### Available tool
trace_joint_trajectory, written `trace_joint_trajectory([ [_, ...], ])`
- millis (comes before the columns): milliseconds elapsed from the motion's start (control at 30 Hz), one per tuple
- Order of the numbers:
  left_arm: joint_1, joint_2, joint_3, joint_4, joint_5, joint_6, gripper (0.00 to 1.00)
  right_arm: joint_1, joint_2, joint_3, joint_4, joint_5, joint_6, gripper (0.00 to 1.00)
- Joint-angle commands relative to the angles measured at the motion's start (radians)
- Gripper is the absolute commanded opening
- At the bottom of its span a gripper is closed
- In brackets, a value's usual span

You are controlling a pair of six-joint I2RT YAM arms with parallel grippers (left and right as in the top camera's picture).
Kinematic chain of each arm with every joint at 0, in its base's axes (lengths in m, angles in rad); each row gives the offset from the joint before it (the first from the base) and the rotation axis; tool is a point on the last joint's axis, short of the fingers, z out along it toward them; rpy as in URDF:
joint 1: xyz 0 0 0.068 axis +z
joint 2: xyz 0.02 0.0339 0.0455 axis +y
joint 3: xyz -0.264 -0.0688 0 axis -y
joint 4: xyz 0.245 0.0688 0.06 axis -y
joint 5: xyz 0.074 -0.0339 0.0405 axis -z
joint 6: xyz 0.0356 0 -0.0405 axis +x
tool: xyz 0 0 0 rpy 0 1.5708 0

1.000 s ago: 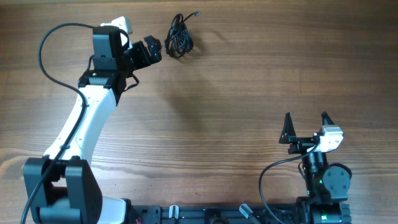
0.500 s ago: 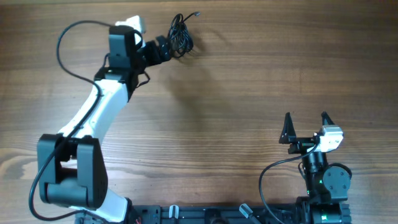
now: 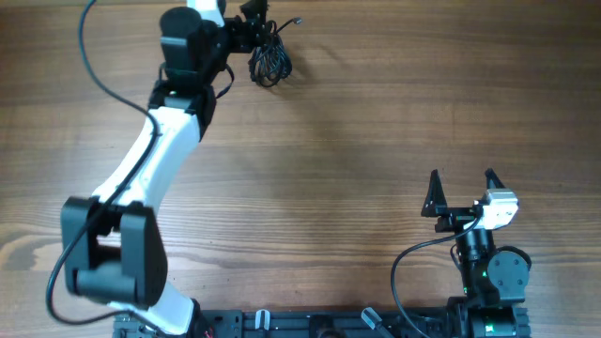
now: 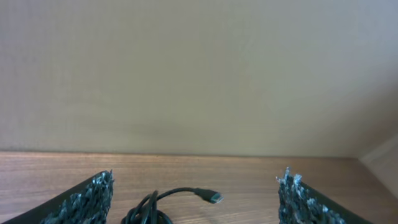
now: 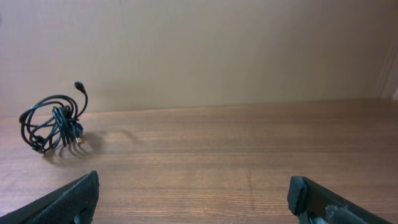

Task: Untangle cables
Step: 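Lower the open left gripper over the black cable coil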

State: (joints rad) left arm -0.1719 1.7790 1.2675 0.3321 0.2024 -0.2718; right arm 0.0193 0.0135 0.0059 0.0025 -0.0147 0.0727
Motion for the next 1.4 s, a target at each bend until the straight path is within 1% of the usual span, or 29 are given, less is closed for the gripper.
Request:
trace_joint_trajectory([
  [0, -0.009, 0.126, 0.005, 0.063, -0.04, 0.036, 0.89, 0.006, -0.006, -0.001, 0.003, -0.001, -0.018, 1.0],
  [67, -0.009, 0.201, 0.005, 0.126, -0.039, 0.036, 0.91, 0.006, -0.006, -0.001, 0.003, -0.001, -0.018, 1.0],
  [200, -0.013, 0.266, 0.005, 0.149, -0.021, 0.029, 0.9, 0.006, -0.006, -0.001, 0.003, -0.001, -0.018, 1.0],
  [300, -0.027, 0.277, 0.005, 0.119, 0.046, 0.029, 0.78, 0.006, -0.006, -0.001, 0.003, -0.001, -0.018, 1.0],
  [333, -0.032, 0.277, 0.005, 0.109, 0.08, 0.029, 0.7, 0.006, -0.006, -0.001, 0.003, -0.001, -0.018, 1.0],
  [400, -0.042, 0.274, 0.005, 0.1, 0.177, 0.029, 0.58, 0.006, -0.006, -0.001, 0.003, -0.001, -0.018, 1.0],
  [467, -0.052, 0.274, 0.005, 0.096, 0.309, 0.025, 0.48, 0.006, -0.006, -0.001, 0.003, -0.001, -0.018, 1.0],
  [500, -0.057, 0.274, 0.005, 0.089, 0.348, 0.009, 0.45, 0.006, -0.006, -0.001, 0.003, -0.001, -0.018, 1.0],
  [567, -0.066, 0.274, 0.005, 0.059, 0.366, -0.045, 0.39, 0.006, -0.006, -0.001, 0.003, -0.001, -0.018, 1.0],
  [667, -0.073, 0.274, 0.005, -0.014, 0.365, -0.055, 0.33, 0.006, -0.006, -0.001, 0.003, -0.001, -0.018, 1.0],
  [700, -0.073, 0.274, 0.005, -0.042, 0.365, -0.055, 0.29, 0.006, -0.006, -0.001, 0.003, -0.001, -0.018, 1.0],
  [867, -0.073, 0.272, 0.005, -0.144, 0.37, -0.063, 0.28, 0.006, -0.006, -0.001, 0.003, -0.001, -0.018, 1.0],
  [967, -0.073, 0.253, 0.005, -0.182, 0.422, -0.077, 0.27, 0.006, -0.006, -0.001, 0.003, -0.001, -0.018, 1.0],
  [1033, -0.078, 0.229, 0.005, -0.22, 0.453, -0.077, 0.29, 0.006, -0.006, -0.001, 0.003, -0.001, -0.018, 1.0],
  [1200, -0.091, 0.14, 0.005, -0.332, 0.451, -0.077, 0.3, 0.006, -0.006, -0.001, 0.003, -0.001, -0.018, 1.0],
  [1267, -0.093, 0.094, 0.005, -0.356, 0.451, -0.077, 0.32, 0.006, -0.006, -0.001, 0.003, -0.001, -0.018, 1.0],
  [1367, -0.093, 0.006, 0.005, -0.392, 0.42, -0.077, 0.4, 0.006, -0.006, -0.001, 0.003, -0.001, -0.018, 1.0],
])
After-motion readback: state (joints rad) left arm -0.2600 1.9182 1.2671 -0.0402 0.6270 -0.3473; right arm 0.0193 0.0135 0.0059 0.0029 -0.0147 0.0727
